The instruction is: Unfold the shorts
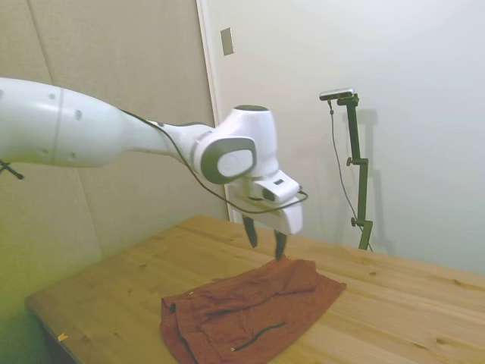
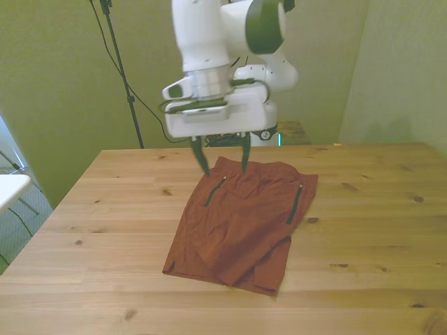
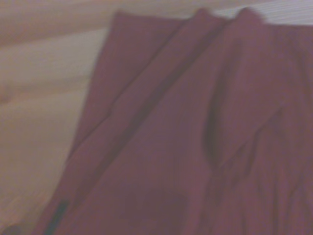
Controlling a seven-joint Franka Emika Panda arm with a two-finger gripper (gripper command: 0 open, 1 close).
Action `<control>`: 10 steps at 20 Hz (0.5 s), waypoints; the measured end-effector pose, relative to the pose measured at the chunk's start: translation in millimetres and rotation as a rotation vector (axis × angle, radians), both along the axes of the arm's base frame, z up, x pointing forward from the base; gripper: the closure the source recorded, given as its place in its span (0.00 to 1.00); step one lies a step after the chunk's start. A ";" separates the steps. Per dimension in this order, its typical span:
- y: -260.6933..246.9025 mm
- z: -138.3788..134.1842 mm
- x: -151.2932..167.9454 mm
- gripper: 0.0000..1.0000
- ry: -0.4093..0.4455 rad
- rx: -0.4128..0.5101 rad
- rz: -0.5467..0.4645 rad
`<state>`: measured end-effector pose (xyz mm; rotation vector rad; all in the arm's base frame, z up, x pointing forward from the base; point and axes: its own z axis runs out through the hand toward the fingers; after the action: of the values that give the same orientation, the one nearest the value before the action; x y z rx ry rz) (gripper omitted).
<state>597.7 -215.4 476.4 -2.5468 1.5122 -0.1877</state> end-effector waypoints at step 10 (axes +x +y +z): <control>1.8 -72.6 91.0 0.00 -0.069 0.064 -0.269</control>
<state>688.7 -213.6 403.8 -2.2569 1.7976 -0.2545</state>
